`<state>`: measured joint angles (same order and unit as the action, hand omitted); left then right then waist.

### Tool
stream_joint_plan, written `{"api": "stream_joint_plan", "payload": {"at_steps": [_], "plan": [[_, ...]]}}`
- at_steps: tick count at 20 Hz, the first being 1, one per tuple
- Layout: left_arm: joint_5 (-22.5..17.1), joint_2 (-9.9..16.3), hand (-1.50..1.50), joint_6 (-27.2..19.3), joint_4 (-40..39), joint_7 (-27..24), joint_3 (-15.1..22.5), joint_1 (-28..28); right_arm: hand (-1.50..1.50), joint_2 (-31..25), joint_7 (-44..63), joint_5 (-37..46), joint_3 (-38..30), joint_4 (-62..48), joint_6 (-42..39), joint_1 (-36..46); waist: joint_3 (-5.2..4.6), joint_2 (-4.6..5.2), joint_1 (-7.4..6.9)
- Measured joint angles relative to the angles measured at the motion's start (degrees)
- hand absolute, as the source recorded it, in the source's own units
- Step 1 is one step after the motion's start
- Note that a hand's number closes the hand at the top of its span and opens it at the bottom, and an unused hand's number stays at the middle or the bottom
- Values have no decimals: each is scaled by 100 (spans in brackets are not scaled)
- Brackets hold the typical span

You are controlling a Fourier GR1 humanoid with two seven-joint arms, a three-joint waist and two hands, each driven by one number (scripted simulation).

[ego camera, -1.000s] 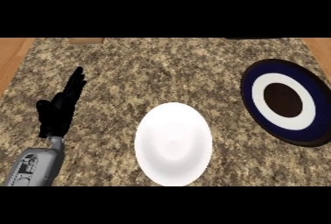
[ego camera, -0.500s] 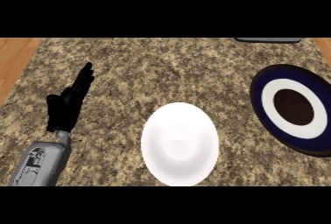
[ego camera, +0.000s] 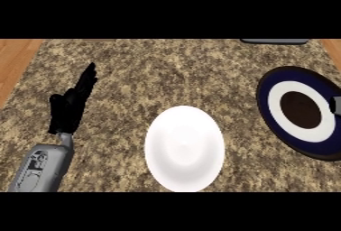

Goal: Pick the cupcake from the plate and place it in the plate

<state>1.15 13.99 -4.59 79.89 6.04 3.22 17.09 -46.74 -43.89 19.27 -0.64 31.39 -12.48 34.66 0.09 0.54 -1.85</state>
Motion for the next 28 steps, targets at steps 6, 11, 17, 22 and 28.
{"api": "stream_joint_plan", "payload": {"at_steps": [6, 11, 17, 22, 28], "plan": [[37, -72, 0, 17, -64, -50, -36, -12, -150, 676, 455, 280, 164, -733, -78, 458, -1, -5, 20], [95, -68, 0, 15, 214, 102, -50, -105, -150, 1065, 305, 341, 64, -1377, -60, 702, 3, -4, 16], [147, -115, 0, 29, 120, -79, -65, -215, -150, 1115, 82, -253, -532, -1754, -733, 900, 4, -5, 48], [125, -74, 0, 82, 101, -89, -132, -170, -150, 681, 423, -944, -1248, -2139, -1163, 1044, 5, 6, 56], [87, -83, 0, 138, 161, -64, -156, -154, -150, -102, 765, -1520, -1880, -2549, -1518, 853, 19, 46, 4]]}}
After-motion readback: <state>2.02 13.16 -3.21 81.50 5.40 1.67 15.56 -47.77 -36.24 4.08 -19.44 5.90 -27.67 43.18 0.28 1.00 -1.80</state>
